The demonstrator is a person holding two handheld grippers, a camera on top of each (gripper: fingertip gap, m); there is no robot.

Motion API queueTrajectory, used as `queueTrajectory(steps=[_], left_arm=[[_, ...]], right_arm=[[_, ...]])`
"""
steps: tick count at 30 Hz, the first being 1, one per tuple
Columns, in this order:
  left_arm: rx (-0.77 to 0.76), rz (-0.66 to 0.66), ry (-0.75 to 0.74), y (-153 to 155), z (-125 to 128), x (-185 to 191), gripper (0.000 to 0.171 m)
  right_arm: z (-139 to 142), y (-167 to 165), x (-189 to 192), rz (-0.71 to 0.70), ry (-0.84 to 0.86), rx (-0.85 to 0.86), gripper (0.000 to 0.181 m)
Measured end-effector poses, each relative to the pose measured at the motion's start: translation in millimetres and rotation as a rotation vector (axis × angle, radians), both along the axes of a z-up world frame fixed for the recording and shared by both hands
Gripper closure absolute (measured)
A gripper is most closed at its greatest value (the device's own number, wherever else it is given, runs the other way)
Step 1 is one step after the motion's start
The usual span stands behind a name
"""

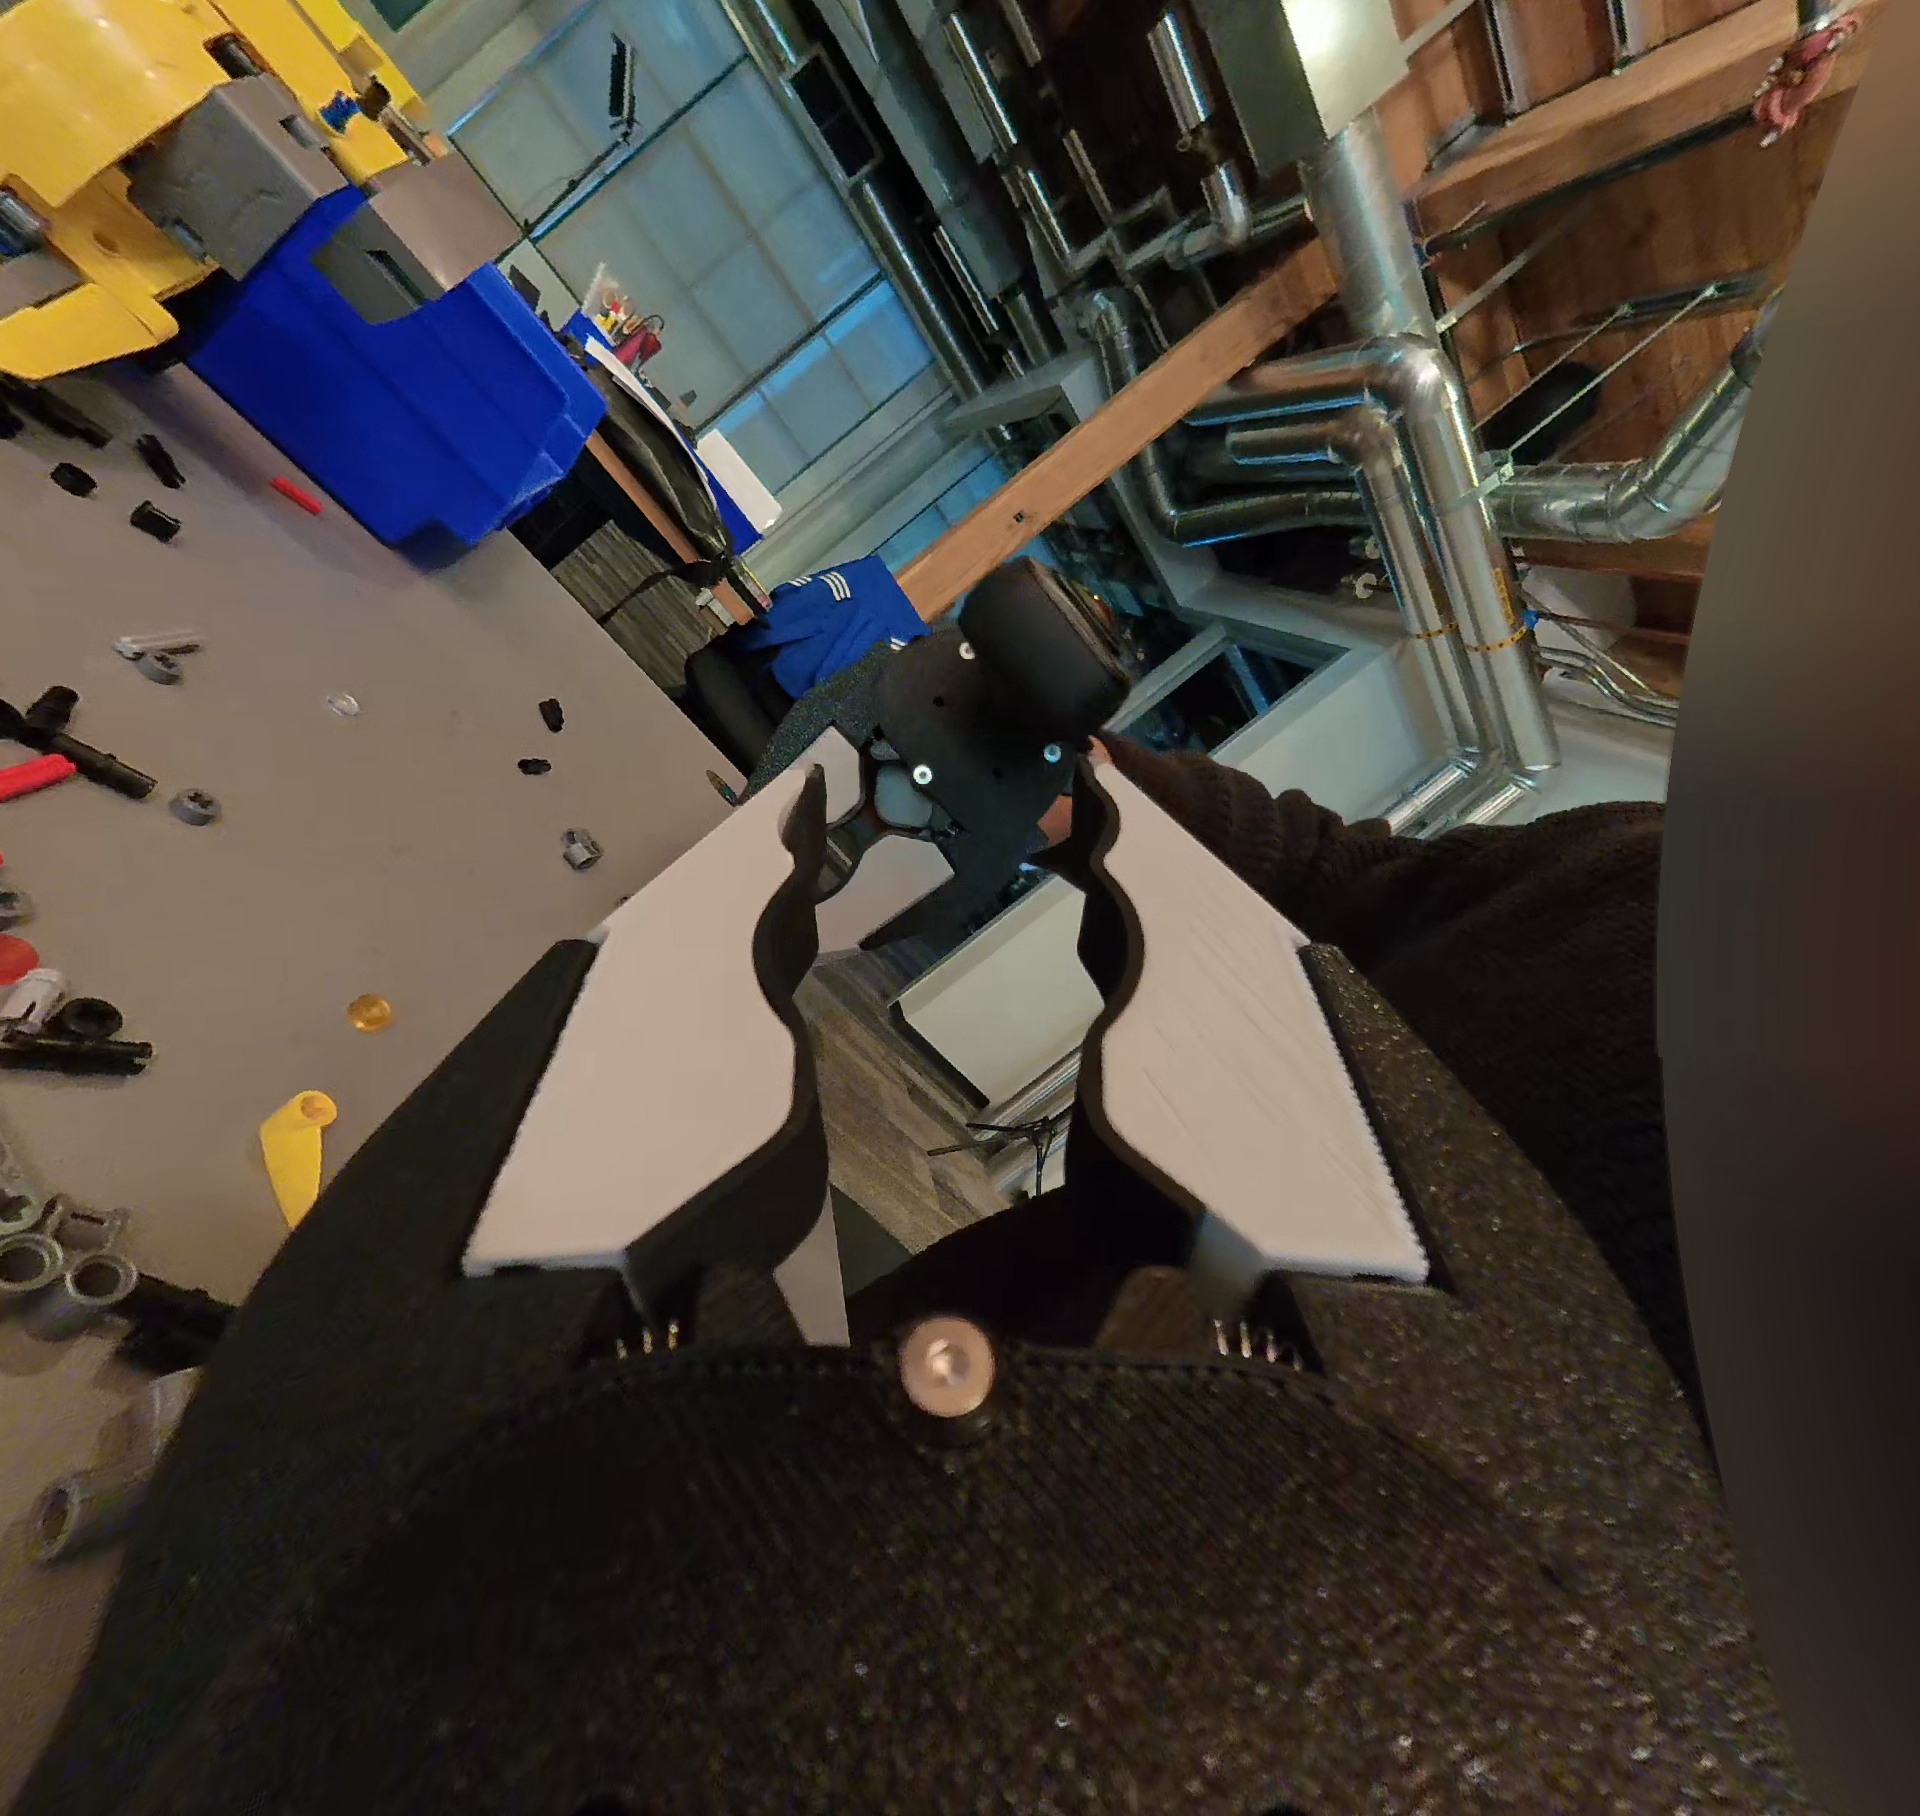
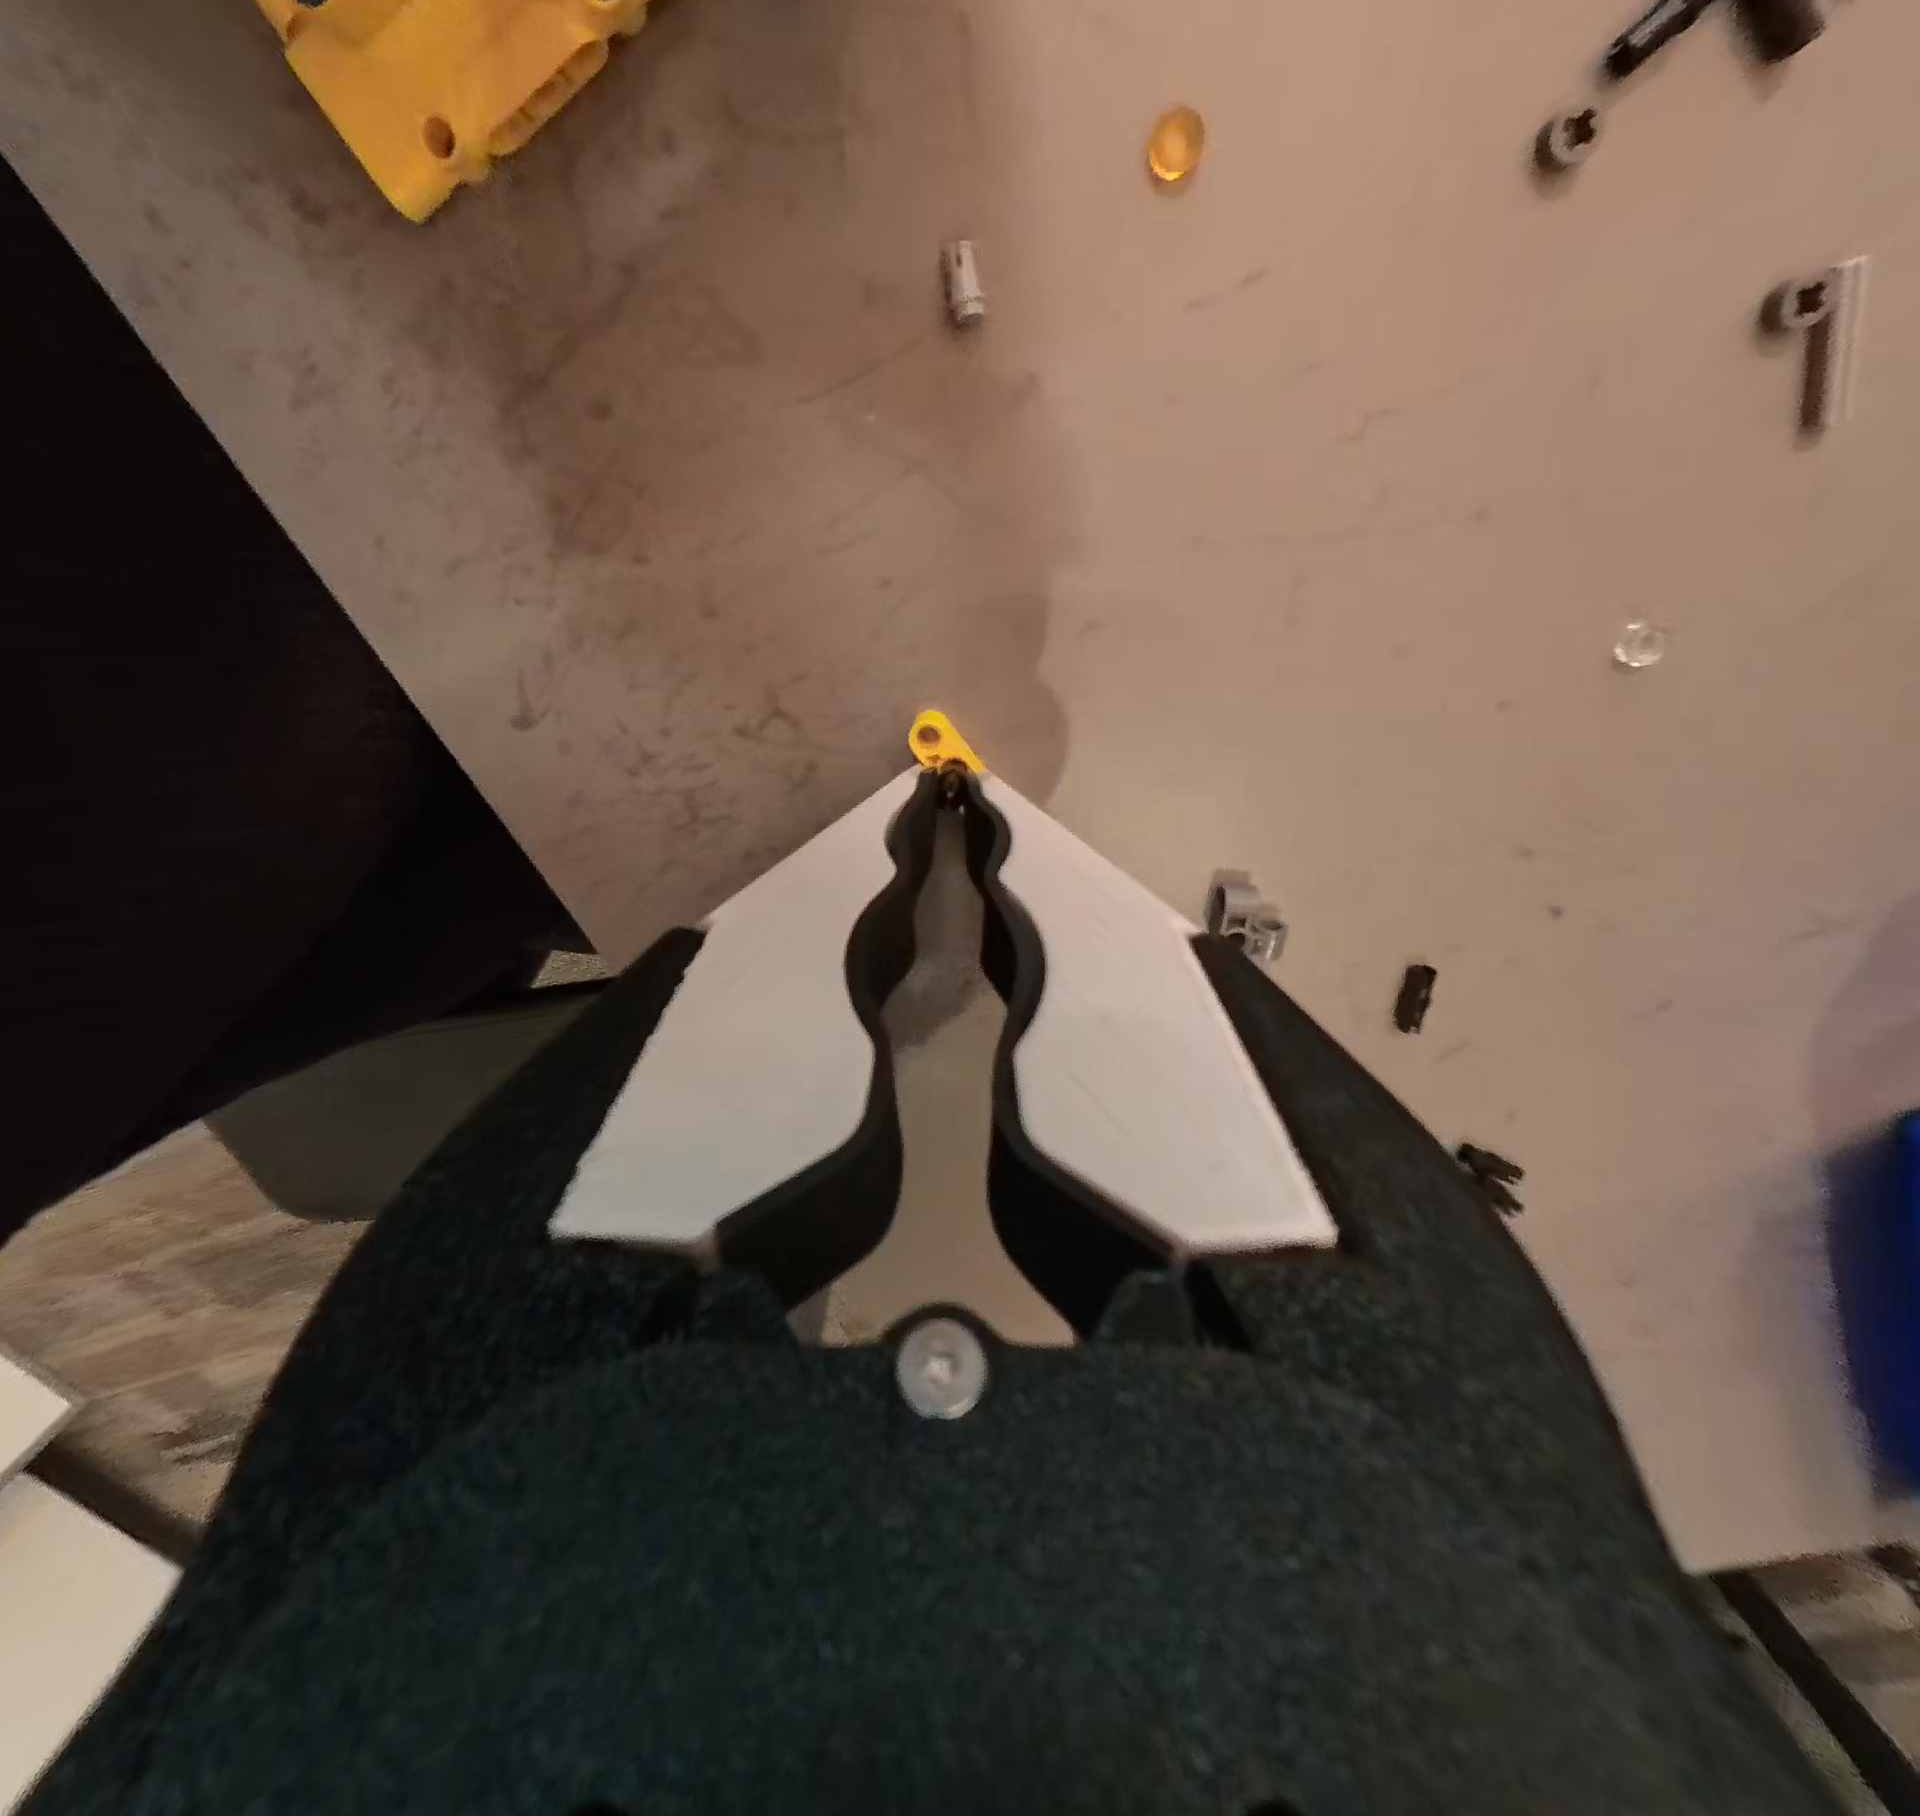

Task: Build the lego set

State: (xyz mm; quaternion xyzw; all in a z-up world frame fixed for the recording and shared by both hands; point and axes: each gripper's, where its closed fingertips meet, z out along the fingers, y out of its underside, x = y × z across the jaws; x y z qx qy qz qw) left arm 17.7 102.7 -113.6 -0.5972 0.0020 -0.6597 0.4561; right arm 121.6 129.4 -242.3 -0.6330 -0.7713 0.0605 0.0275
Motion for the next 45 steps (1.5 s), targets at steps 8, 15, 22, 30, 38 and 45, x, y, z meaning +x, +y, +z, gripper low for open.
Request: queueTrajectory(steps=[8, 15, 22, 30, 38, 45], left_arm=[[-0.008, -0.015, 0.0, -0.6, -1.4, 2.3, 0.125], [-0.006, -0.015, -0.002, -0.6, -0.9, 2.4, 0.125], [-0.017, -0.007, -0.018, 1.0, -1.4, -0.1, 0.126], [-0.024, -0.026, -0.027, 0.5, -1.8, 2.4, 0.126], [-0.031, -0.032, -0.004, 0.6, -5.0, 5.4, 0.131], [-0.035, -0.04, -0.008, 0.4, -5.6, 6.5, 0.131]], right_arm=[[-2.6, 0.6, 1.2, -0.026, 0.074, -0.127, 0.178], [-3.3, 0.9, 1.3, 0.108, 0.052, 0.012, 0.177], [1.2, 1.5, -1.9, 0.066, 0.095, 0.041, 0.158], [11.5, 11.7, -5.5, 0.021, 0.179, 0.056, 0.17], [0.6, 5.6, -1.9, 0.046, 0.134, 0.023, 0.178], [-2.8, 4.6, -3.2, 0.035, 0.118, 0.006, 0.178]])
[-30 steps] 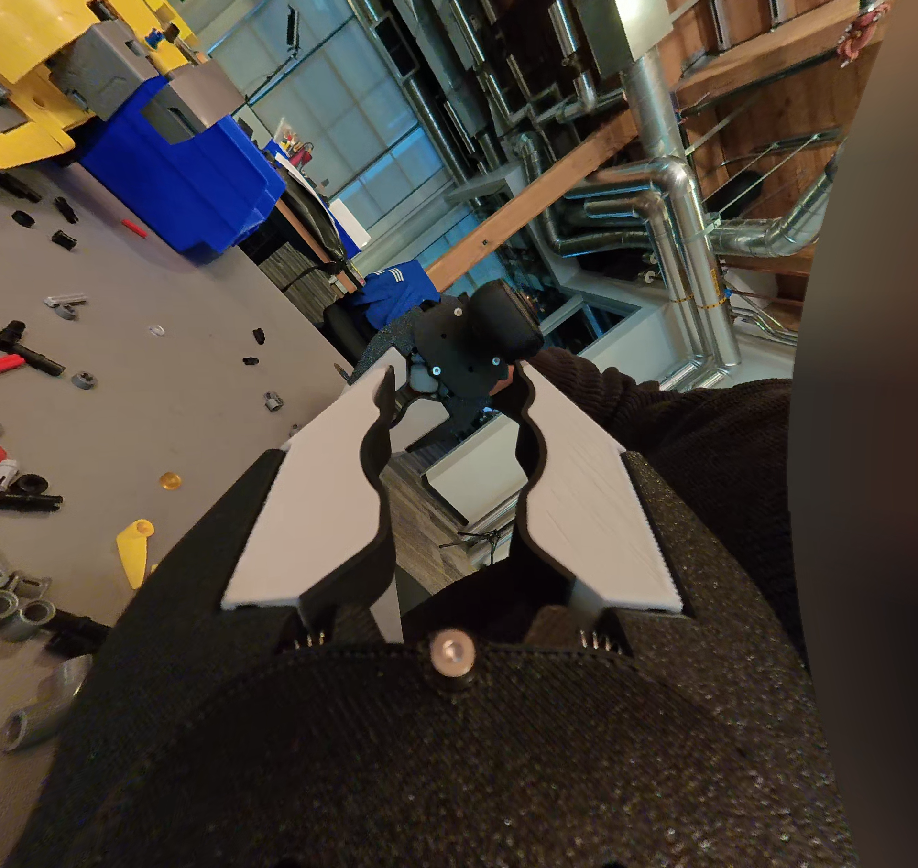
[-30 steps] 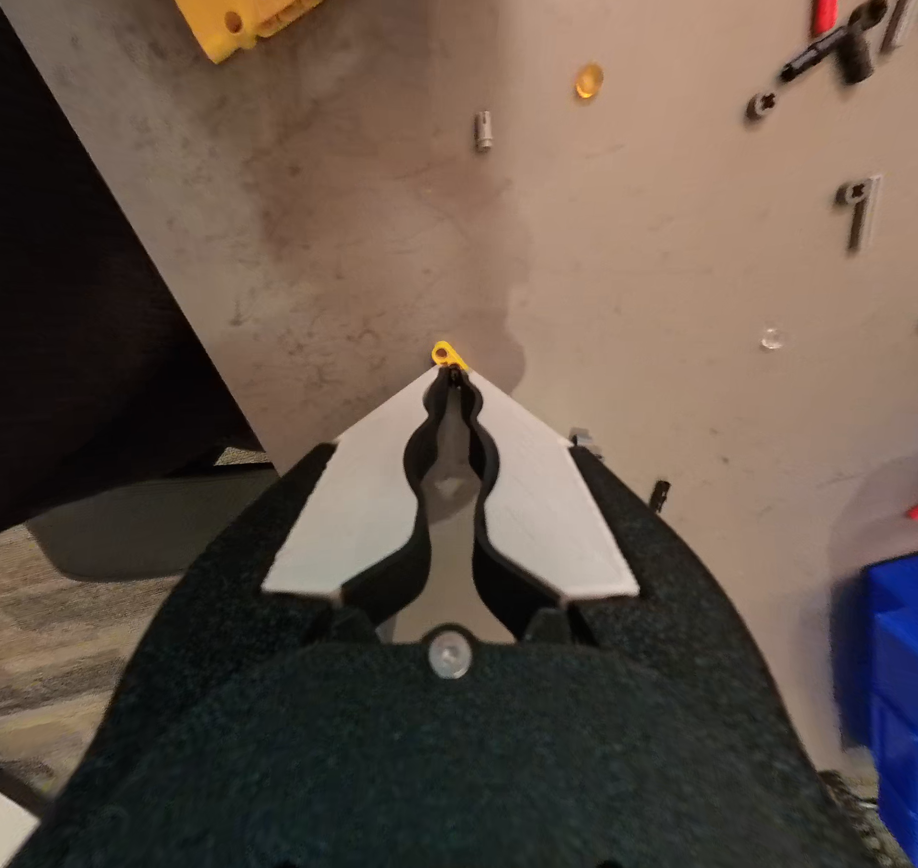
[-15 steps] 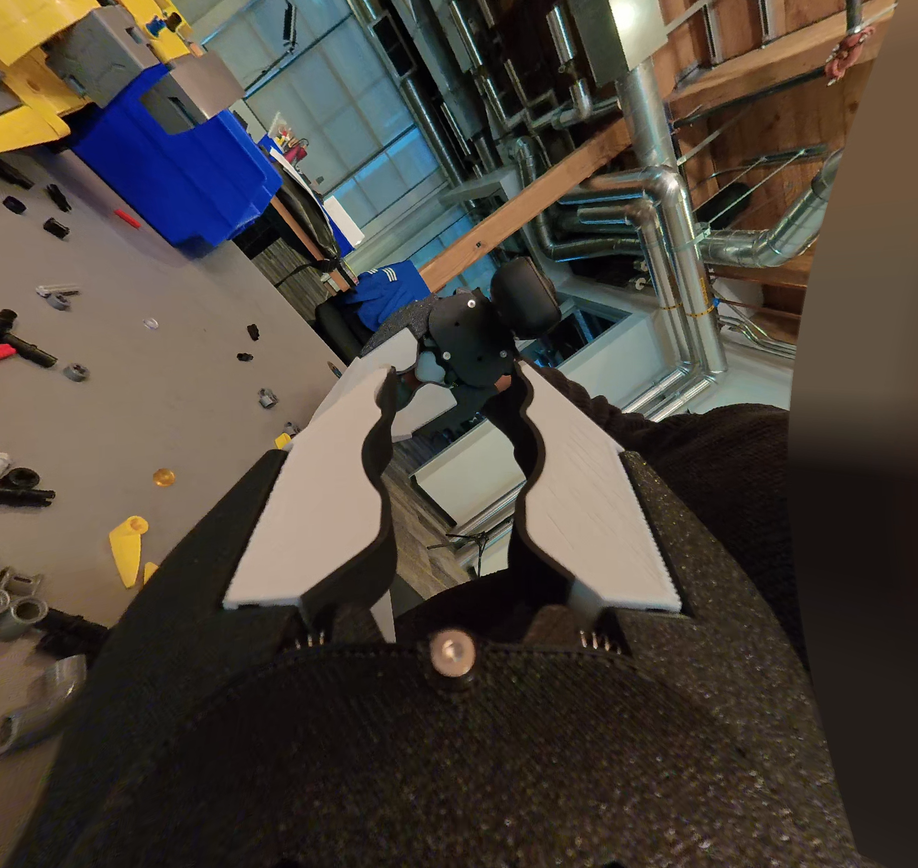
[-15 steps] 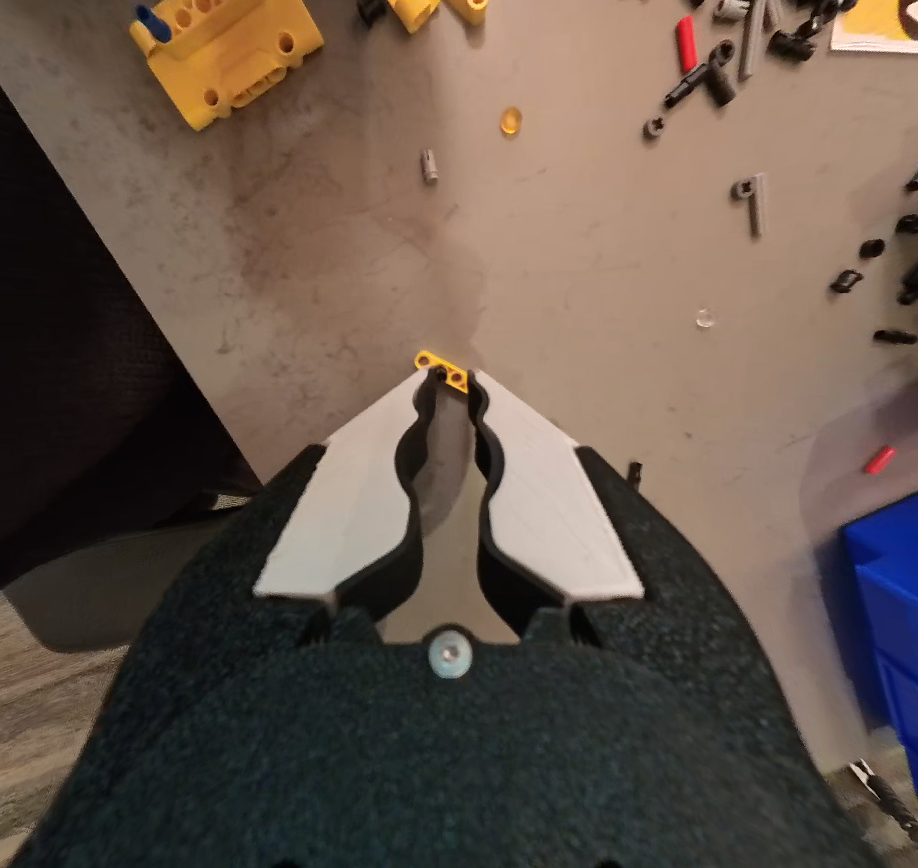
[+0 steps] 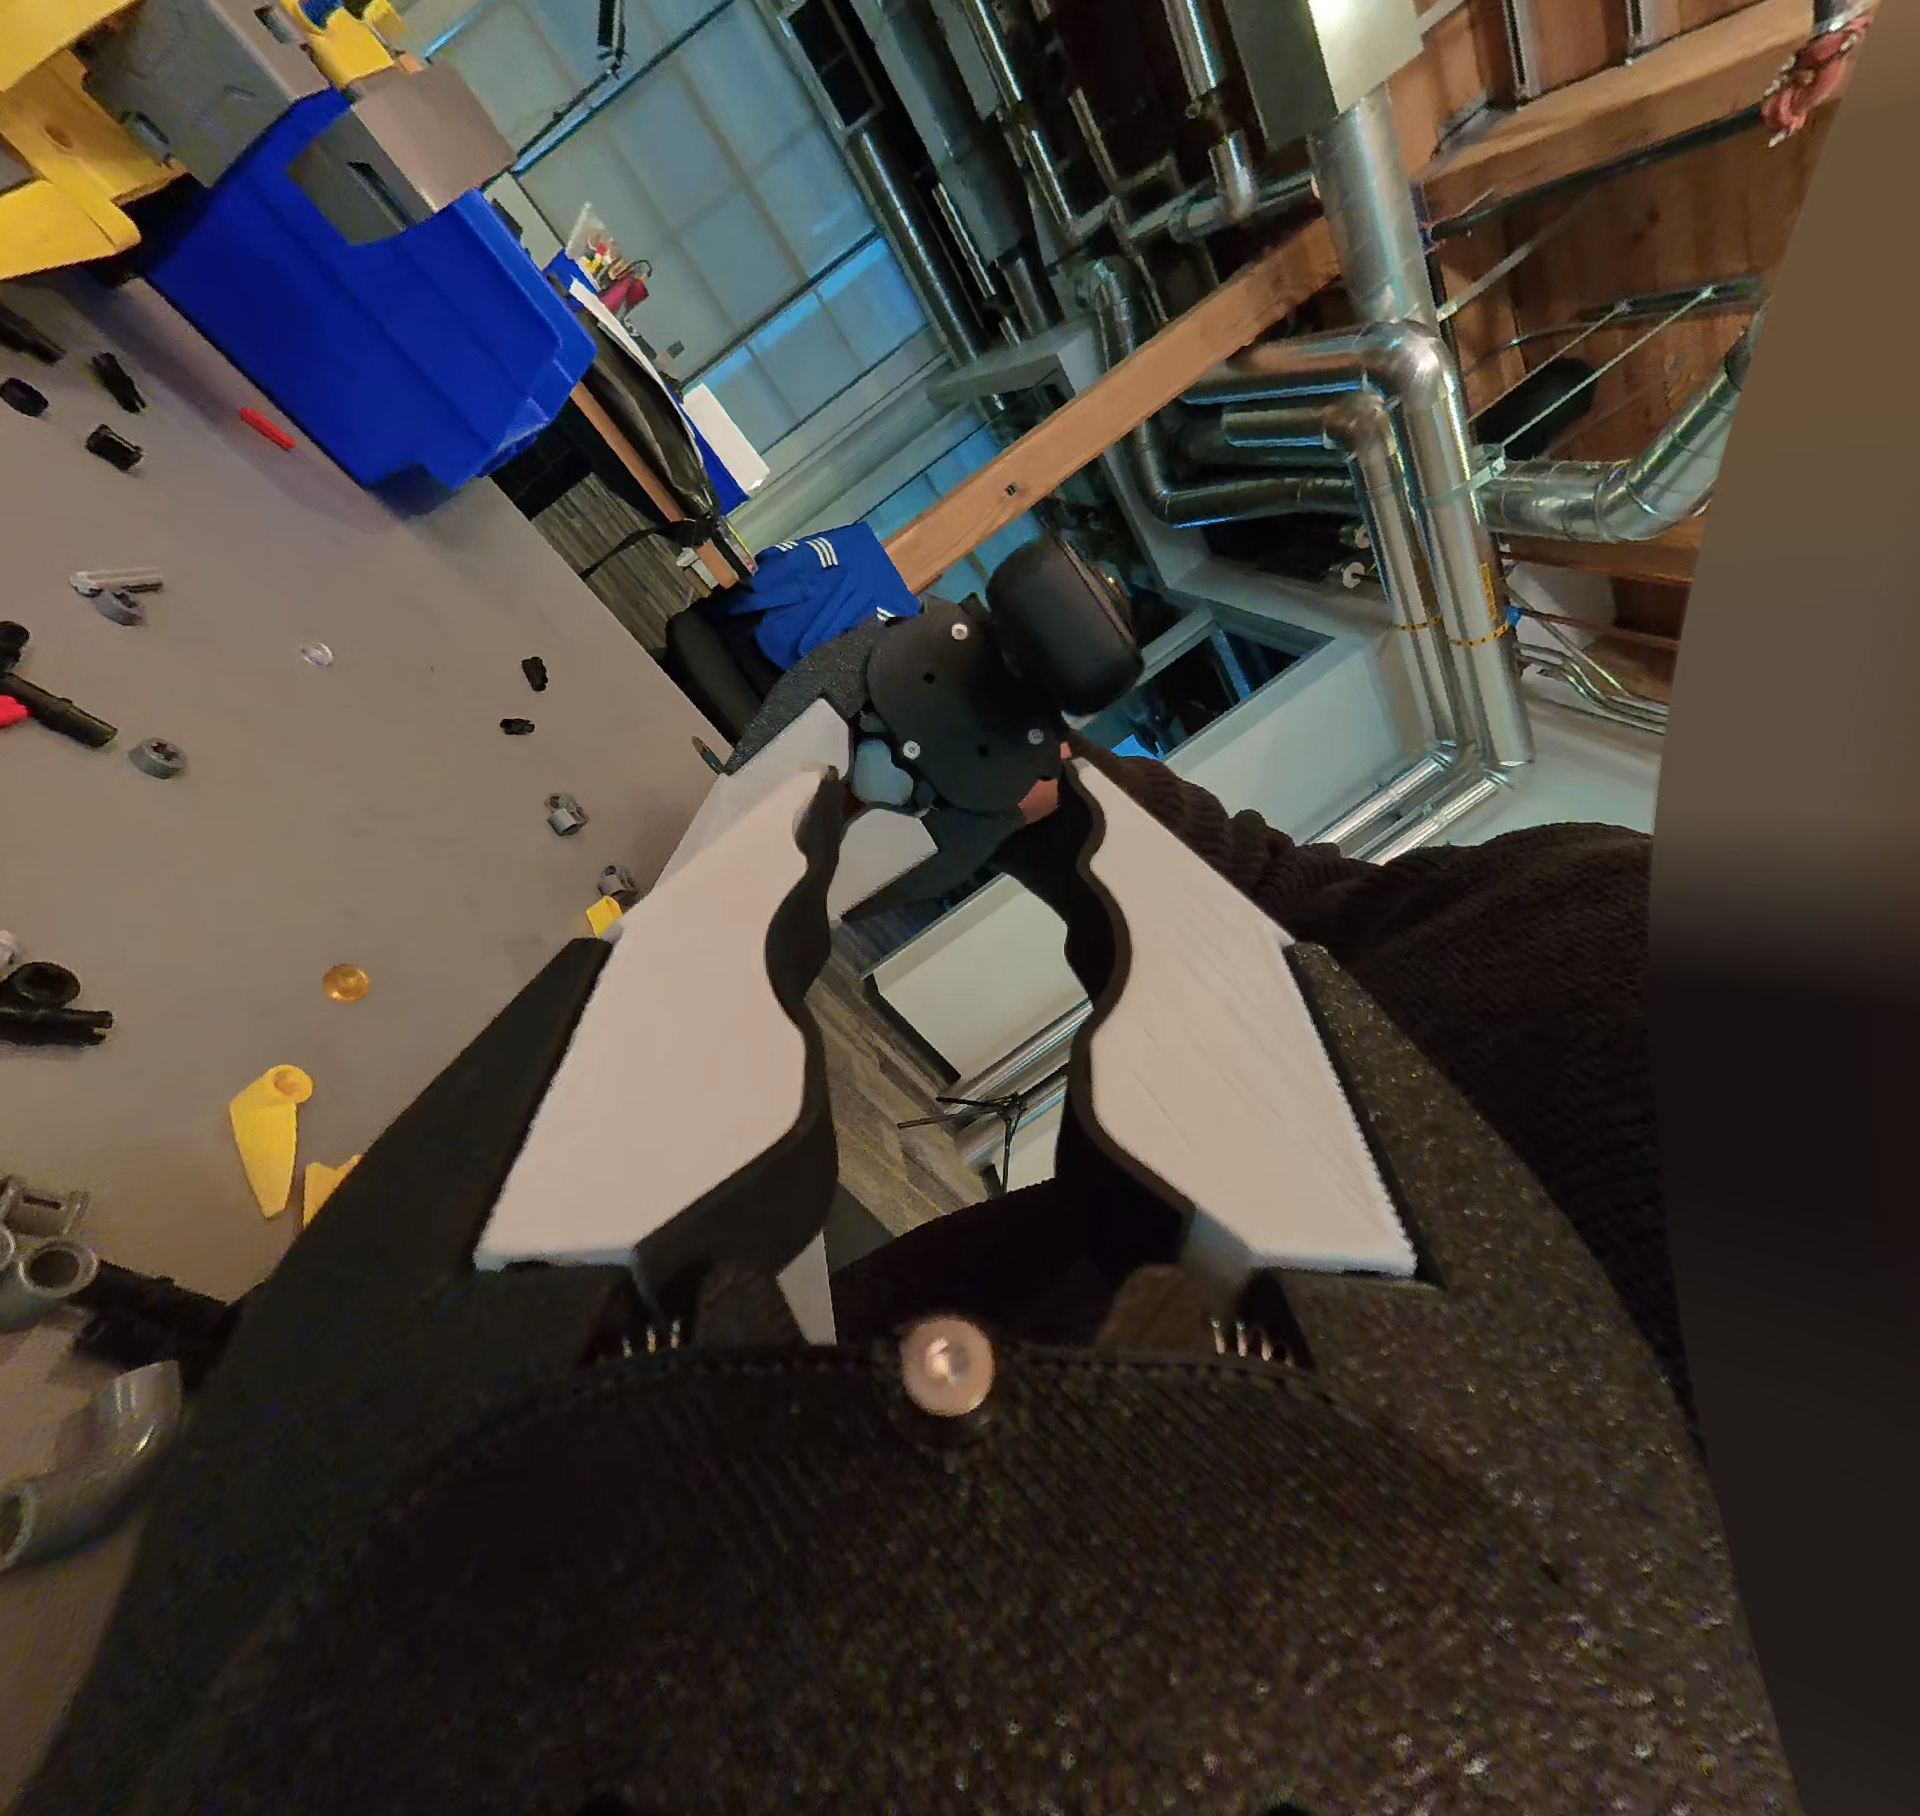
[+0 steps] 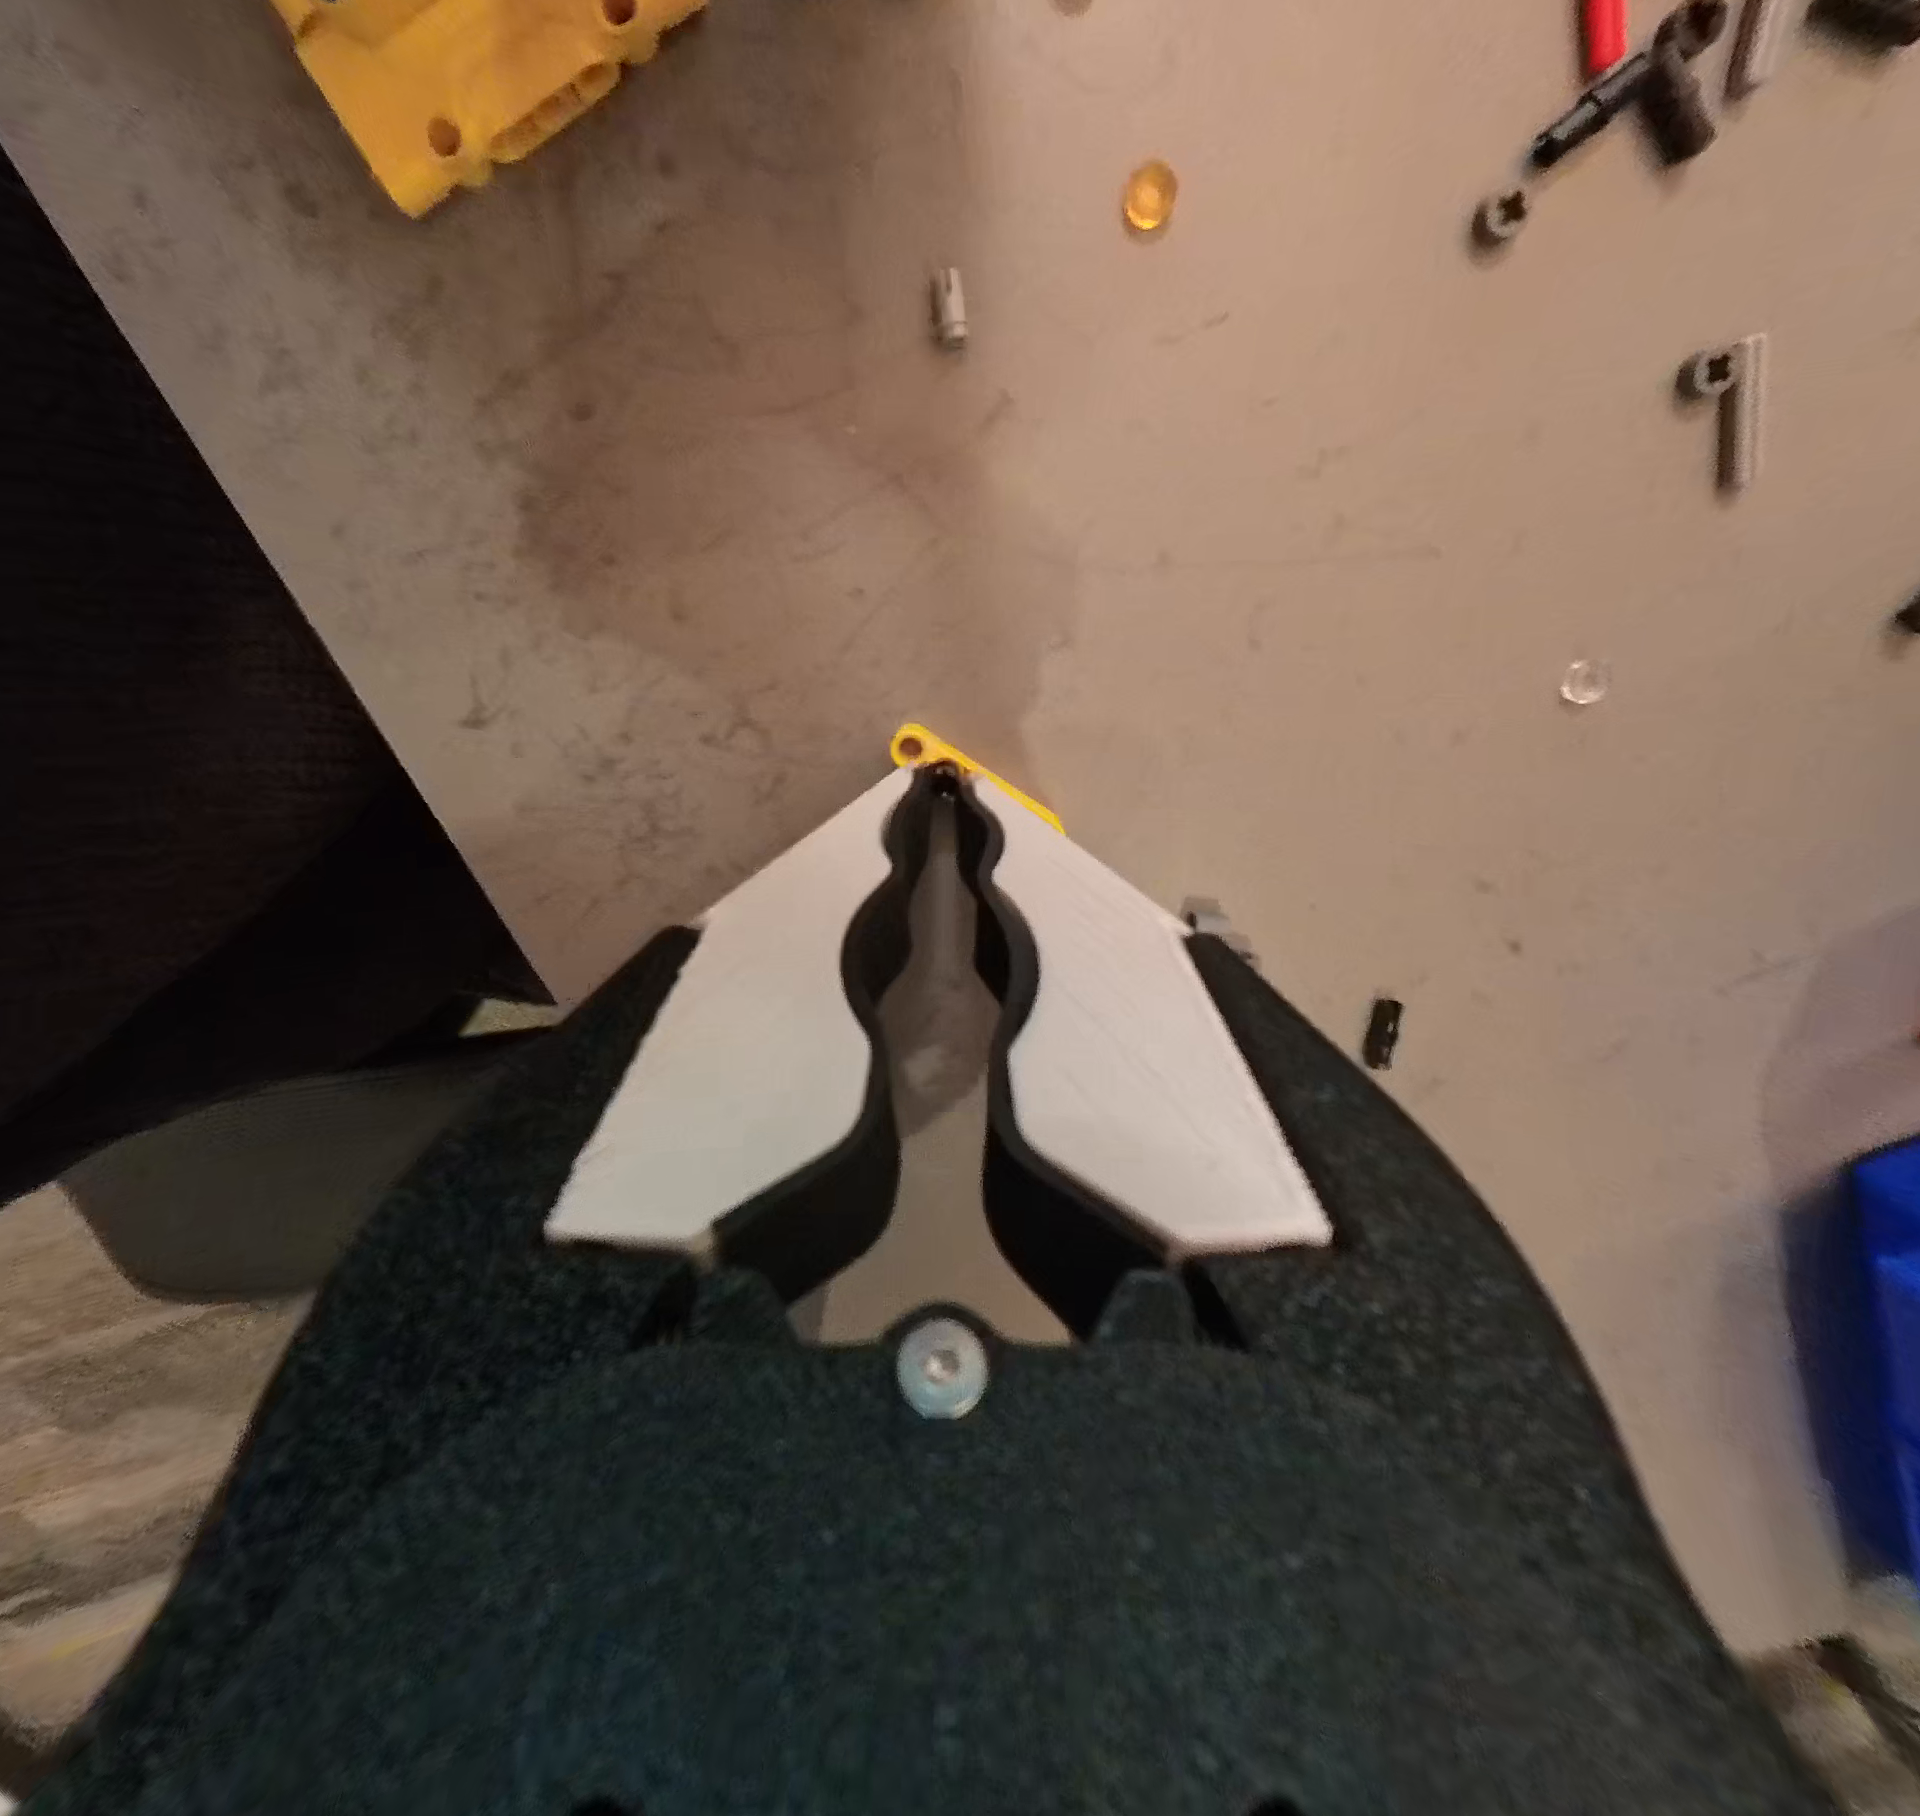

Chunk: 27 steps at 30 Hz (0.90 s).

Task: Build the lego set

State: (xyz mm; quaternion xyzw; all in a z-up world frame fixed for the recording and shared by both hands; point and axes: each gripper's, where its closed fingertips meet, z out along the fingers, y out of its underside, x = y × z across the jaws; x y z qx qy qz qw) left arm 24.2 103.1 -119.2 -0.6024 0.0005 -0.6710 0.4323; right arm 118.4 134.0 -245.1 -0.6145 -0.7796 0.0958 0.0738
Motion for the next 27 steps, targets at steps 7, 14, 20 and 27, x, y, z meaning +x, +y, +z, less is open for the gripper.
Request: queueTrajectory(steps=[7, 14, 20, 27], left_arm=[[0.003, 0.005, 0.004, -0.1, 0.1, -0.3, 0.13], [0.009, 0.048, 0.015, 2.9, -0.2, -7.6, 0.134], [0.007, 0.027, 0.018, 1.7, -1.5, -4.3, 0.136], [0.0, 0.032, 0.035, 3.6, -5.3, -3.6, 0.136]], right_arm=[[0.6, -4.4, -14.7, -0.063, 0.059, 0.064, 0.177], [8.7, -9.6, -28.7, -0.285, 0.141, -0.112, 0.142], [28.1, 53.6, -3.1, -0.437, 0.277, -0.03, 0.151], [12.6, 92.3, 28.0, -0.525, 0.301, -0.004, 0.149]])
